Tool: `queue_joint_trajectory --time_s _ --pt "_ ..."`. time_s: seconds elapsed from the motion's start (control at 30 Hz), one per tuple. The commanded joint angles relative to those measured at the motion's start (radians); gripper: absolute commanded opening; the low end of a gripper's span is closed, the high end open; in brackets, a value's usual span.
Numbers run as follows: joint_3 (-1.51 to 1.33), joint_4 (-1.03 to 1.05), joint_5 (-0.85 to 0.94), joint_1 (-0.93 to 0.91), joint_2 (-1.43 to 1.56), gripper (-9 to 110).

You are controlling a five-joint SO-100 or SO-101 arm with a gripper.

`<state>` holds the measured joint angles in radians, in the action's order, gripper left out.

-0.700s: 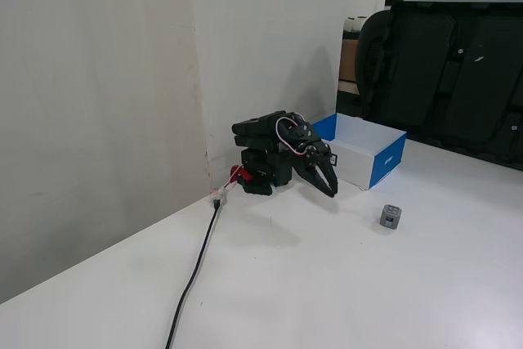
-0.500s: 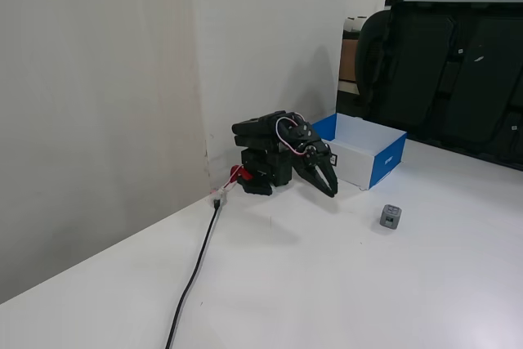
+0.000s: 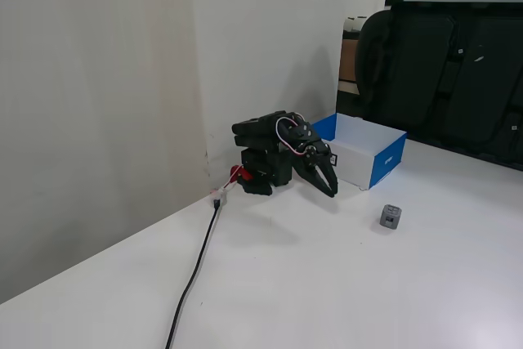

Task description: Pick the gray block and keep it in the box.

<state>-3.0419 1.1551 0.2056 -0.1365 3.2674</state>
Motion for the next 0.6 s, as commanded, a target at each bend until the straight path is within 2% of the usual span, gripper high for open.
queue_joint_trajectory --time_s 0.0,0.57 --pt "0.014 0.002 0.003 -0.003 0.16 0" --pt "0.021 0.006 -0.009 0.037 0.161 0"
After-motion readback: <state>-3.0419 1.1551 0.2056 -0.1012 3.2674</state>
